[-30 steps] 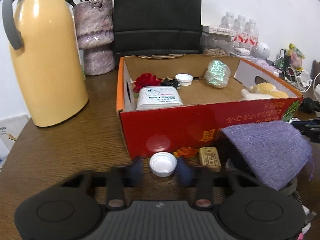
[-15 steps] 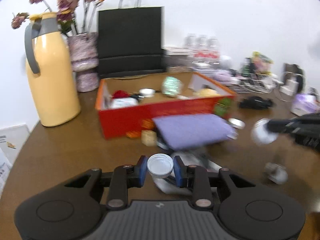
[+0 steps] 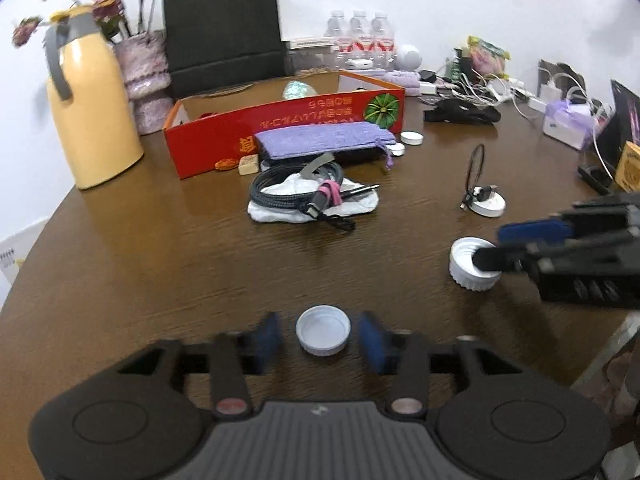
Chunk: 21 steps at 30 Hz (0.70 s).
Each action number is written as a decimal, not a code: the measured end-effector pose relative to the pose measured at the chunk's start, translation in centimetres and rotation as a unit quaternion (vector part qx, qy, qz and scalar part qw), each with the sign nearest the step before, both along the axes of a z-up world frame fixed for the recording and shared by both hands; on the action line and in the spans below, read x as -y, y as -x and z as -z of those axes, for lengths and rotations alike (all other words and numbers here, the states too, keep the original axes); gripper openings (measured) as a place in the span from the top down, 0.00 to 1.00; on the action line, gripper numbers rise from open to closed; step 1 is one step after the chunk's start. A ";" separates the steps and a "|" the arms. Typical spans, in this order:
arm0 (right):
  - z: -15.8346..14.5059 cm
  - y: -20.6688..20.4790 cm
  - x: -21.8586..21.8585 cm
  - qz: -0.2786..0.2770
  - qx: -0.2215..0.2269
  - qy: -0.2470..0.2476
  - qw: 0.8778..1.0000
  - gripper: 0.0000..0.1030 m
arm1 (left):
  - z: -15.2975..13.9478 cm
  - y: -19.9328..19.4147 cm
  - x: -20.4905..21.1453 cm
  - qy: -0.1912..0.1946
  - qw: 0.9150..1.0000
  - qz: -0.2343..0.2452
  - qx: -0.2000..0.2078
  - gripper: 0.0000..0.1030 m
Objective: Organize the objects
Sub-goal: 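Grasp a white bottle cap with the left tool while the right grasps another cap, then carry both white caps into the cardboard box and open both tools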
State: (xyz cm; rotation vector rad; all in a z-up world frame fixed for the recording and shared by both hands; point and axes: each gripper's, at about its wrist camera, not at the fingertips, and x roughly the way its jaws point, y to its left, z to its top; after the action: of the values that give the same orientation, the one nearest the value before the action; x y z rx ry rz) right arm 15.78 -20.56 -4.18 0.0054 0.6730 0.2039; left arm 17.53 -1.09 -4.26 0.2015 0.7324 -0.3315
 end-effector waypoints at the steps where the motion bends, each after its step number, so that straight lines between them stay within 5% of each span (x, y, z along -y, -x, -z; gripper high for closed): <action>1: 0.1 0.2 -0.4 -0.002 0.001 0.005 1.000 0.55 | 0.1 0.0 -0.1 0.003 1.000 -0.004 0.000 0.48; 3: 0.4 0.7 -1.3 -0.006 0.000 0.019 1.000 0.54 | 0.1 0.0 -0.1 0.005 1.000 -0.002 0.000 0.50; 6: 0.9 0.4 -2.1 -0.008 -0.007 0.026 1.000 0.55 | 0.0 0.1 -0.2 0.019 1.000 0.009 -0.006 0.73; 15: -0.2 1.3 -2.1 -0.009 0.021 0.021 1.000 0.60 | -2.0 1.5 -1.0 0.036 0.999 0.004 0.019 0.74; 21: -6.2 -1.7 1.1 -0.017 0.082 0.016 0.996 0.60 | -6.5 -4.5 -1.0 0.065 0.996 0.049 0.037 0.74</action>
State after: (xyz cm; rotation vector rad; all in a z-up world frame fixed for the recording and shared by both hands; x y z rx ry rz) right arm 17.45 -21.70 2.00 -0.0527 0.5136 0.2236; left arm 22.00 -0.12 2.28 0.1267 0.6258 -0.4616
